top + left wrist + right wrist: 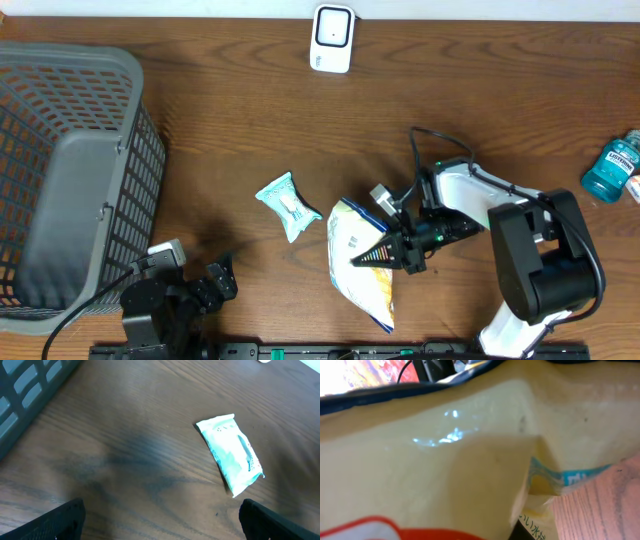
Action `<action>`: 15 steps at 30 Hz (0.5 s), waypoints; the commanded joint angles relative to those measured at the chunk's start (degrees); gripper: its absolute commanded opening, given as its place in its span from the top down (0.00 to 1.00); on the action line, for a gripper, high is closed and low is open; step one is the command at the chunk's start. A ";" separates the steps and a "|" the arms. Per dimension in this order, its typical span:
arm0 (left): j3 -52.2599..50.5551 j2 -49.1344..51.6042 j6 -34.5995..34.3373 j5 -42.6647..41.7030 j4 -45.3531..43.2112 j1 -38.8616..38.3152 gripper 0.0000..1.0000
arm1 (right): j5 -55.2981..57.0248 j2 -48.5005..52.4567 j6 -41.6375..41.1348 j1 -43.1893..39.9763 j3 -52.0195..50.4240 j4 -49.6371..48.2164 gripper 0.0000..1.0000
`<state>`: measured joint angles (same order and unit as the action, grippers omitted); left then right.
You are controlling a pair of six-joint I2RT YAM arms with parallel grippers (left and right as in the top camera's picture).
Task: Scan the item barcode
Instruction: 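Lift the snack bag with the right gripper and reorient it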
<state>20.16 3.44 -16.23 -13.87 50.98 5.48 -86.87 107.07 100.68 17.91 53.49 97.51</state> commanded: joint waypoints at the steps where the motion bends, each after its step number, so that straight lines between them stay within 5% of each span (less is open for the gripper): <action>1: 0.04 -0.11 0.72 -0.68 0.00 0.24 0.02 | -2.60 -2.99 2.29 0.63 -1.01 0.02 0.99; 15: 0.04 -0.11 0.72 -0.68 0.00 0.24 0.02 | -2.58 -5.81 7.21 0.63 -0.81 -3.65 0.99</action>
<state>20.16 3.44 -16.25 -13.87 51.00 5.48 -86.94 102.26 105.54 17.98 52.38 94.83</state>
